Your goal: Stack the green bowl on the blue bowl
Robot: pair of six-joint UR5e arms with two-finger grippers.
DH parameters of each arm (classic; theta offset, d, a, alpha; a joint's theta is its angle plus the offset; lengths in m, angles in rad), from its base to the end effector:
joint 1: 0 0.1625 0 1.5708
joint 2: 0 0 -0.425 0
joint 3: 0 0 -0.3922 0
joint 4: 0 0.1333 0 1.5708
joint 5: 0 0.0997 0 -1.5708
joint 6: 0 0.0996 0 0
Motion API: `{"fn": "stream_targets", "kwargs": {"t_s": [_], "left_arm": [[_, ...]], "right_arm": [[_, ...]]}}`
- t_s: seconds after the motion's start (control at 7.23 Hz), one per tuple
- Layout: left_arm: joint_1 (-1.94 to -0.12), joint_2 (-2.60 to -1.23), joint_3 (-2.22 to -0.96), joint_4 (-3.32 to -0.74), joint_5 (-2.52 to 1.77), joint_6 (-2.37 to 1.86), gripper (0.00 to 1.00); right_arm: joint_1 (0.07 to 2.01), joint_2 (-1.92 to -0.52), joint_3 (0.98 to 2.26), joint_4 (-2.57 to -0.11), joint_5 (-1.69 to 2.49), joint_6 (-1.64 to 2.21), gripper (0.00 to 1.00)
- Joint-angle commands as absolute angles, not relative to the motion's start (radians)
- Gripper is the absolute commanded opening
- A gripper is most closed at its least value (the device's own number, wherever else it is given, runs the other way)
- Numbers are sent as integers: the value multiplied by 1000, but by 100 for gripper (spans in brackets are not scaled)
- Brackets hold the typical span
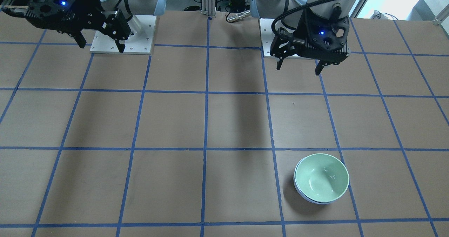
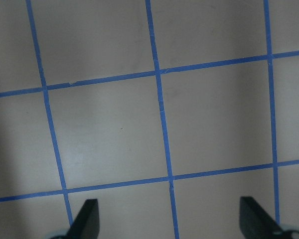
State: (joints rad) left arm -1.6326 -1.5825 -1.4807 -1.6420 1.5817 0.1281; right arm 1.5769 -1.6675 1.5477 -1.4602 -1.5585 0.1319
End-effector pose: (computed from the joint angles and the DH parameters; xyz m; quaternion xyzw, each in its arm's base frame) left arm -0.1626 -0.4873 0.5193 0.0948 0.9955 -0.0034 0.0056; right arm 0.1373 -0.4481 0.5337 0.0628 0.9980 -0.0042 0.0064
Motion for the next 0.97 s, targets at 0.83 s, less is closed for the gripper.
{"fn": "stream_targets", "kwargs": {"t_s": [0.83], "left_arm": [[-1549,-1603,-1494,-1542,1560,172,100]], "right_arm": [[1577,-1667,1548,-1460,-1559,132,100]]}}
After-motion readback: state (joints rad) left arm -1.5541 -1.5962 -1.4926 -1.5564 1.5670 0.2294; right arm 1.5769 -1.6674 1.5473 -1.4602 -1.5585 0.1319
